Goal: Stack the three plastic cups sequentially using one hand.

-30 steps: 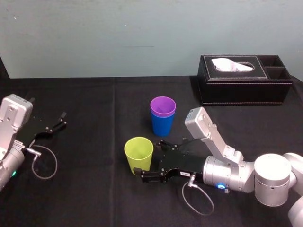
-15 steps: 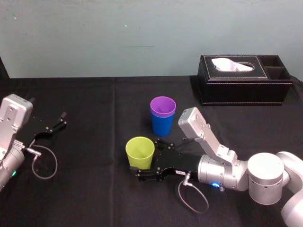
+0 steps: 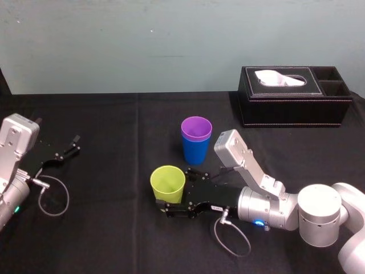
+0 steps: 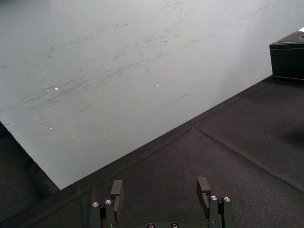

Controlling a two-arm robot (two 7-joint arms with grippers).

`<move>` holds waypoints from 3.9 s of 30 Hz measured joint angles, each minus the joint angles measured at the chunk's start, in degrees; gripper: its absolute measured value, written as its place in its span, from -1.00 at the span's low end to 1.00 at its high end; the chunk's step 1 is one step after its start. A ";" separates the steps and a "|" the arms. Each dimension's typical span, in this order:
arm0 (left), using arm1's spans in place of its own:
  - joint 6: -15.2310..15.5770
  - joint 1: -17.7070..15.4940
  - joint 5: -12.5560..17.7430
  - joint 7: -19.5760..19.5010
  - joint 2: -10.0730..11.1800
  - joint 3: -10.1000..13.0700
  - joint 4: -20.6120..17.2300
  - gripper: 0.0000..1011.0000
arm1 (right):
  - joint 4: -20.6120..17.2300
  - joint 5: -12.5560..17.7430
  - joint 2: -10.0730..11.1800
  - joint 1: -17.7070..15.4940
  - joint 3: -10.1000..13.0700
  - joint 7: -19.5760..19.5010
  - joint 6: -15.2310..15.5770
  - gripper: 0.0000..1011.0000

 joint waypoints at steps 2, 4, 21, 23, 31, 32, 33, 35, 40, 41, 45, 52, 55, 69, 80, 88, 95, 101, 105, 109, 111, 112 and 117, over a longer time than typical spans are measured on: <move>0.00 0.00 0.00 0.00 0.00 0.00 0.00 1.00 | -0.03 0.00 0.01 -0.01 0.01 0.00 0.00 0.76; 0.00 0.00 0.00 0.00 0.00 0.00 0.00 1.00 | -0.04 0.00 0.02 -0.02 0.02 0.00 0.00 0.66; 0.00 0.00 0.00 0.00 0.00 0.00 0.00 1.00 | -0.12 0.05 0.08 -0.08 0.09 0.00 0.06 0.45; 0.00 0.00 0.00 0.00 0.00 0.00 0.00 1.00 | -0.12 0.06 0.09 -0.08 0.09 0.00 0.06 0.45; 0.00 0.00 0.00 0.00 0.00 0.00 0.00 1.00 | -0.38 0.08 0.17 -0.22 0.15 -0.09 0.07 0.45; 0.00 0.00 0.00 0.00 0.00 0.00 0.00 1.00 | -1.19 0.08 0.43 -0.75 0.36 -0.46 0.11 0.45; 0.00 0.00 0.00 0.00 0.00 0.00 0.00 1.00 | -1.66 0.09 0.60 -1.03 0.50 -0.63 0.18 0.45; 0.00 0.00 0.00 0.00 0.00 0.00 0.00 1.00 | -3.05 0.22 1.12 -1.89 1.02 -1.14 0.43 0.45; 0.00 0.00 0.00 0.00 0.00 0.00 0.00 1.00 | -5.39 0.86 2.07 -3.22 2.16 -1.89 1.05 0.45; 0.00 0.00 0.00 0.00 0.00 0.00 0.00 1.00 | -5.83 0.97 2.25 -3.42 2.36 -2.11 1.27 0.45; 0.00 0.00 0.00 0.00 0.00 0.00 0.00 1.00 | -8.59 1.48 3.43 -4.28 3.70 -3.22 3.12 0.45; 0.00 0.00 0.00 0.00 0.00 0.00 0.00 1.00 | -12.11 2.24 4.89 -4.68 5.49 -4.75 6.14 0.45; 0.00 0.00 0.00 0.00 0.00 0.00 0.00 1.00 | -14.12 2.83 5.72 -4.71 6.63 -5.47 7.63 0.45; 0.00 0.00 0.00 0.00 0.00 0.00 0.00 1.00 | -17.93 3.85 7.05 -3.33 9.08 -7.61 10.43 0.45; 0.00 0.00 0.00 0.00 0.00 0.00 0.00 1.00 | -17.73 4.02 6.41 -0.99 9.48 -8.50 12.03 0.45; 0.00 0.00 0.00 0.00 0.00 0.00 0.00 1.00 | -15.85 4.54 5.25 1.20 9.55 -8.85 12.93 0.45; 0.00 0.00 0.00 0.00 0.00 0.00 0.00 1.00 | -13.25 4.72 4.19 3.08 9.20 -8.95 13.47 0.45; 0.00 0.00 0.00 0.00 0.00 0.00 0.00 1.00 | -10.60 4.89 3.19 4.70 8.71 -8.93 13.69 0.45; 0.00 0.00 0.00 0.00 0.00 0.00 0.00 1.00 | -9.17 4.82 2.60 5.52 8.36 -8.92 13.71 0.45; 0.00 0.00 0.00 0.00 0.00 0.00 0.00 1.00 | -7.82 4.65 2.04 6.27 8.07 -8.92 13.72 0.45; 0.00 0.00 0.00 0.00 0.00 0.00 0.00 1.00 | -7.14 4.58 1.72 6.63 7.92 -8.92 13.73 0.45; 0.00 0.00 0.00 0.00 0.00 0.00 0.00 1.00 | -6.89 4.57 1.60 6.75 7.87 -8.92 13.73 0.45; 0.00 0.00 0.00 0.00 0.00 0.00 0.00 1.00 | -5.36 4.46 0.93 7.46 7.67 -8.92 13.68 0.45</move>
